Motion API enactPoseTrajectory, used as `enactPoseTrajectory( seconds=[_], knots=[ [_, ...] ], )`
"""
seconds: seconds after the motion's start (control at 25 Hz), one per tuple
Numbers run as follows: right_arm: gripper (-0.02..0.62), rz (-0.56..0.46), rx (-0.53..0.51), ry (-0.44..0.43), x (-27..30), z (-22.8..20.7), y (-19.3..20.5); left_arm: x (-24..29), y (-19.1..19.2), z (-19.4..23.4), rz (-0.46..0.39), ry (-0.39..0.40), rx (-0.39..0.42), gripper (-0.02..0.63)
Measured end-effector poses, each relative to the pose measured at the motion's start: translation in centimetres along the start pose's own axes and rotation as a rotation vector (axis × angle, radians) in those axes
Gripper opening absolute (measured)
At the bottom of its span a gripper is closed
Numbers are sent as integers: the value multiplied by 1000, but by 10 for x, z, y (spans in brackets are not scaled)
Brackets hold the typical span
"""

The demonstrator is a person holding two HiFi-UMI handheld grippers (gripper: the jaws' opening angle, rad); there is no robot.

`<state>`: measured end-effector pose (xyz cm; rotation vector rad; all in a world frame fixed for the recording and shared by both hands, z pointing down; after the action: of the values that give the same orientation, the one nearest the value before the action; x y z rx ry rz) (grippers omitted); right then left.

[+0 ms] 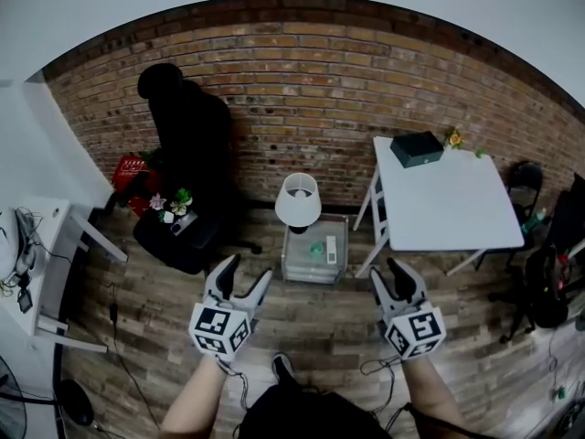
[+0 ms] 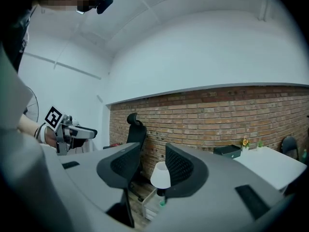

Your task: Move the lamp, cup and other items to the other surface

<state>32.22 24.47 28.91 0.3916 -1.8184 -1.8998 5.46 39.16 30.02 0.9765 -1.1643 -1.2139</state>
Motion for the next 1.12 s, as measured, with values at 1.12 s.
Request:
enactPoseTrajectory(
  seconds=[1.12],
  knots=[
    [212,119,105,-200,268,-93,47,211,20,134,181,108,-35,299]
  ],
)
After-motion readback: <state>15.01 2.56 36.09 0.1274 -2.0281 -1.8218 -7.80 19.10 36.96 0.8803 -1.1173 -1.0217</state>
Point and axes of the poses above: the fingertips, and each gripper's own axes: x forward along the fingers, z to its left, y out of its underside, the point moved 4 cm from there along -x, backward along the fingers, and after that the axes turned 4 degrees about -x, right-handed, at the moved point
